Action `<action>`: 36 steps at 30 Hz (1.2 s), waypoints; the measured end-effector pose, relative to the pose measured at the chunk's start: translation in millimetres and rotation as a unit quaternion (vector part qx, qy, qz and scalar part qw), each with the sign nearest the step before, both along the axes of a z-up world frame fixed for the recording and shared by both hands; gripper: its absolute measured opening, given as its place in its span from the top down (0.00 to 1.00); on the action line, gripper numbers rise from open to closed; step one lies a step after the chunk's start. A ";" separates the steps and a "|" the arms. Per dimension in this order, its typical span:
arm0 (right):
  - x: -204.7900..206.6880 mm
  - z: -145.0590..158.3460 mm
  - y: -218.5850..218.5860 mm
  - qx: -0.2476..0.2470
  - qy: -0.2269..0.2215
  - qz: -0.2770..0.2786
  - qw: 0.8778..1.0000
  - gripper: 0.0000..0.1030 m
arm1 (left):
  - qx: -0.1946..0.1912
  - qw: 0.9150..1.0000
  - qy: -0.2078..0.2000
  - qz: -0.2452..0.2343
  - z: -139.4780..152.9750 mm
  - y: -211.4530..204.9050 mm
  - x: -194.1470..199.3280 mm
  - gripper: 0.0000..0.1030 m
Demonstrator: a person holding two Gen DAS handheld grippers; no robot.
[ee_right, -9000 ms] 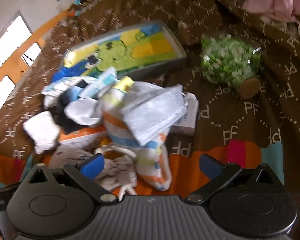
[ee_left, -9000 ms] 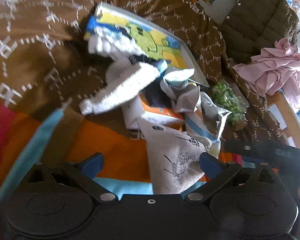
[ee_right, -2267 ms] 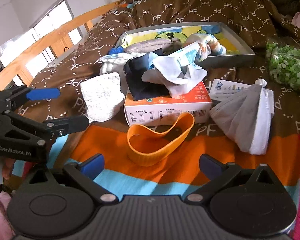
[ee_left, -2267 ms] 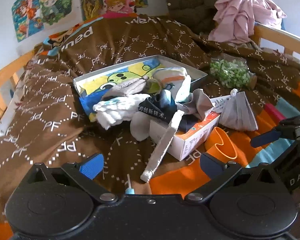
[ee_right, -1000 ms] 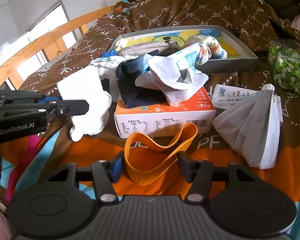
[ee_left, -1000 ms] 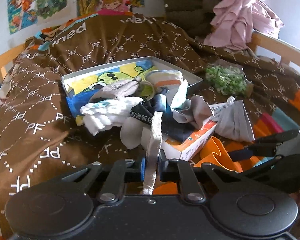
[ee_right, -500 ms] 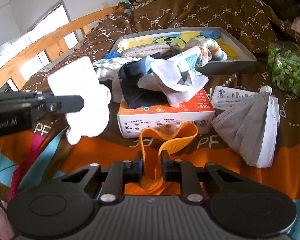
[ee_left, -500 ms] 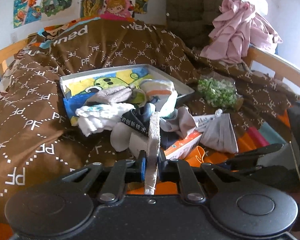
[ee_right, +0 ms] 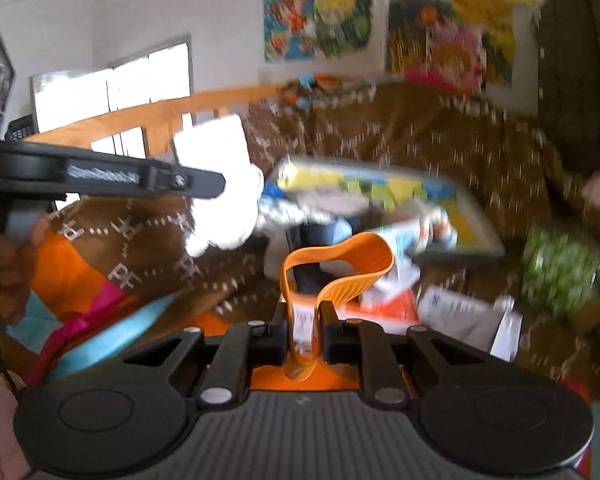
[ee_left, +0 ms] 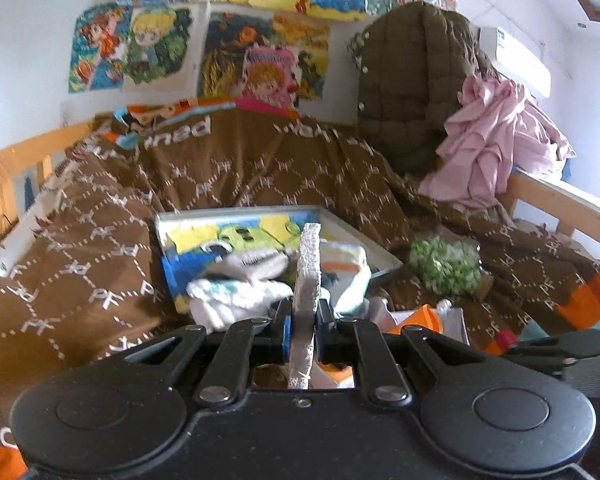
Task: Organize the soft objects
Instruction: 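Carry the white strip and orange band into the tray and release them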
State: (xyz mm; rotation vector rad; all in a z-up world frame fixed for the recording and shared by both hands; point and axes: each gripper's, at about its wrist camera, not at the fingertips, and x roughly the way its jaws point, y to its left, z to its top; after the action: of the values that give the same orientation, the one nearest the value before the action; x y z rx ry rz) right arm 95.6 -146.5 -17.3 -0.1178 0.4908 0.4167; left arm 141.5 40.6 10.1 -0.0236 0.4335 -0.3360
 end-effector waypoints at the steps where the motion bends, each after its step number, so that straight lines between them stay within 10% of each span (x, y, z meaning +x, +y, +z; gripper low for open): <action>1: -0.8 3.3 0.1 0.001 -0.009 0.001 1.000 0.84 | -0.002 1.000 -0.004 0.003 1.2 0.8 -0.2 0.88; 16: 64.9 42.9 -3.5 0.001 -0.120 -0.006 0.993 0.84 | -0.063 0.996 -0.055 0.038 14.2 -0.7 54.6 0.88; 36: 209.2 -10.3 5.0 0.008 -0.019 -0.020 1.000 0.83 | -0.159 0.978 -0.001 0.137 -43.6 60.2 190.6 0.88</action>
State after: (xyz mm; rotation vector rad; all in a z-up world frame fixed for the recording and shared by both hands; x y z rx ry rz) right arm 304.8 -141.6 -27.6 -0.1005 0.4523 0.3789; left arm 332.1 100.9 -33.5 -0.3921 0.3651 -0.1313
